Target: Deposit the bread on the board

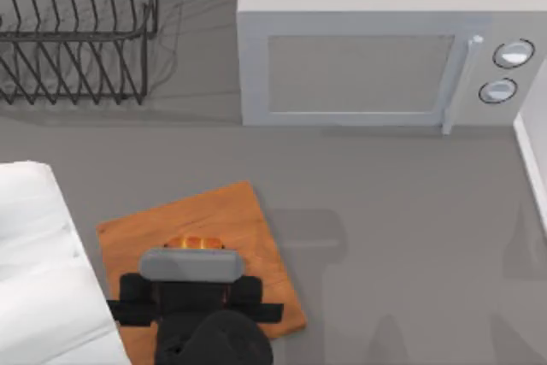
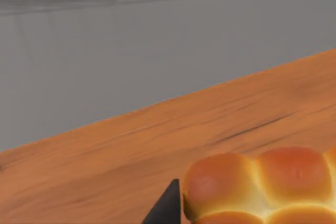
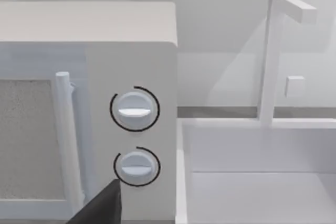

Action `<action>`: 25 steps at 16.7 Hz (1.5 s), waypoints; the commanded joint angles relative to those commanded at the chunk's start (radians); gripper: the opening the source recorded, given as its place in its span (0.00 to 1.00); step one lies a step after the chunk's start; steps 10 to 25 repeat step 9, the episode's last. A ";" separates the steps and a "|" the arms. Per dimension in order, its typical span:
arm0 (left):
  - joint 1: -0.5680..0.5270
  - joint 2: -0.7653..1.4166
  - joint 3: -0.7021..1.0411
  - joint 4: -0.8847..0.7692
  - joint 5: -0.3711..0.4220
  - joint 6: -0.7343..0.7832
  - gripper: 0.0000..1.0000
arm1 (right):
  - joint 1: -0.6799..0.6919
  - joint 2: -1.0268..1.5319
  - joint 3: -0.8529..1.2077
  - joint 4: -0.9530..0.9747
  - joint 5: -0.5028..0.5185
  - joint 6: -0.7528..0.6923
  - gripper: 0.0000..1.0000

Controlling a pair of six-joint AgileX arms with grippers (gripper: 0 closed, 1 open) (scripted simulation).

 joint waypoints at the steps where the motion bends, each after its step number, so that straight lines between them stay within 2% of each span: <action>1: 0.000 0.000 0.000 0.000 0.000 0.000 0.83 | 0.000 0.000 0.000 0.000 0.000 0.000 1.00; 3: 0.000 0.000 0.000 0.000 0.000 0.000 0.98 | 0.000 0.000 0.000 0.000 0.000 0.000 1.00; 4: 0.000 0.000 0.000 0.000 0.000 0.000 1.00 | 0.000 0.000 0.000 0.000 0.000 0.000 1.00; 25: 0.000 0.000 0.000 0.000 0.000 0.000 1.00 | 0.000 0.000 0.000 0.000 0.000 0.000 1.00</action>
